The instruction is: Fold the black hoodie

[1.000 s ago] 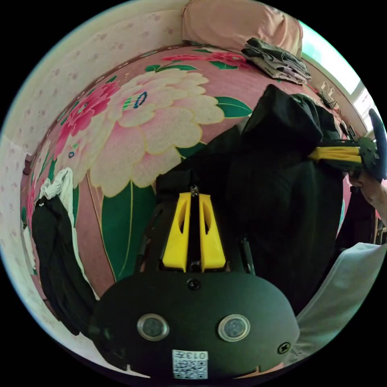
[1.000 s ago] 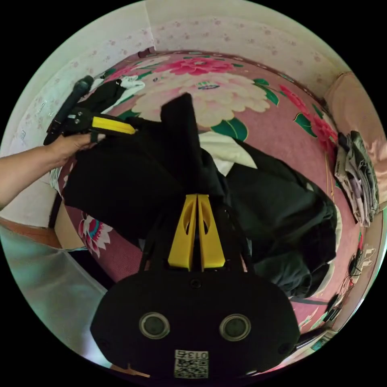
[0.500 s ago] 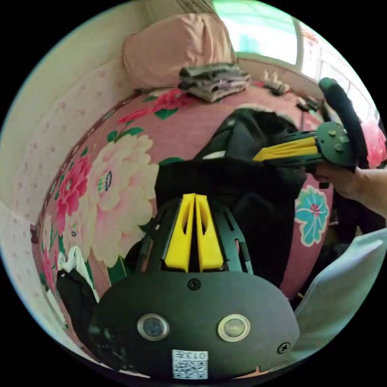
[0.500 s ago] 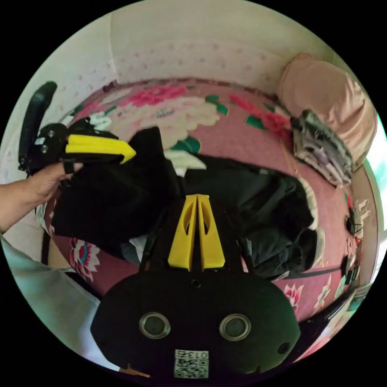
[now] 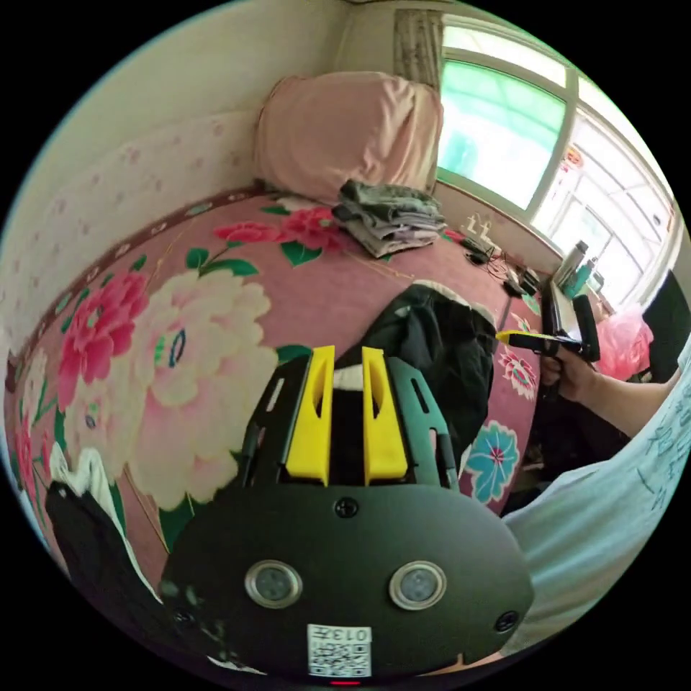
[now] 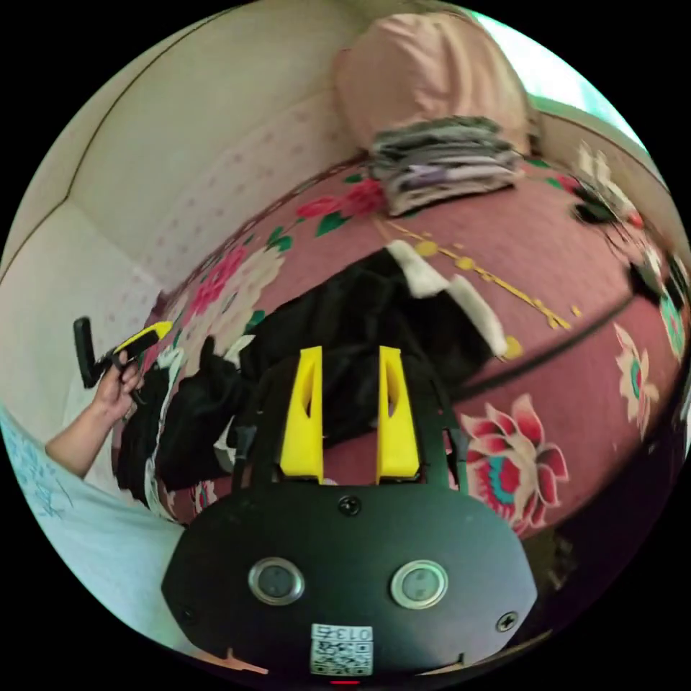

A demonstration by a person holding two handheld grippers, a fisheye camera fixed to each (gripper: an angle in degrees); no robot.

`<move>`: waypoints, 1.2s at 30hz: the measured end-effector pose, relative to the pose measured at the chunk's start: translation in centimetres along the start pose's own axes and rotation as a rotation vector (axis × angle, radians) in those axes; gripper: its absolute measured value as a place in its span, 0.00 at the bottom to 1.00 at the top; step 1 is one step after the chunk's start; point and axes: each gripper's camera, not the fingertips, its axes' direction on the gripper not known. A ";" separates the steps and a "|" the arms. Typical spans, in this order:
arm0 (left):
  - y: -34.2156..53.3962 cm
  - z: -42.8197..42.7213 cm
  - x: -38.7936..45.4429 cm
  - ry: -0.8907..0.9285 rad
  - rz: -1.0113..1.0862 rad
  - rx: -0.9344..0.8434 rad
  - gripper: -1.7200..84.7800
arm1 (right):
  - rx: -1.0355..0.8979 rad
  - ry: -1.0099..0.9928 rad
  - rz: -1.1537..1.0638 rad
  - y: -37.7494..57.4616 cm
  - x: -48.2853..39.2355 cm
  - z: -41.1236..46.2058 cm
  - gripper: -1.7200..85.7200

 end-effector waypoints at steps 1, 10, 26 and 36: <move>-1.2 0.9 0.5 0.013 0.042 -0.004 0.13 | -0.004 0.011 0.057 0.3 1.9 -0.4 0.15; -16.1 21.4 6.3 0.277 0.398 -0.263 0.23 | 0.035 -0.085 0.372 2.4 15.8 0.6 0.18; -18.7 29.9 5.2 0.504 0.468 -0.523 0.06 | 0.059 -0.254 0.455 3.1 15.8 2.2 0.05; -14.0 8.7 -3.3 0.618 0.493 -0.061 0.06 | 0.191 -0.579 -0.140 1.2 -4.7 -9.8 0.04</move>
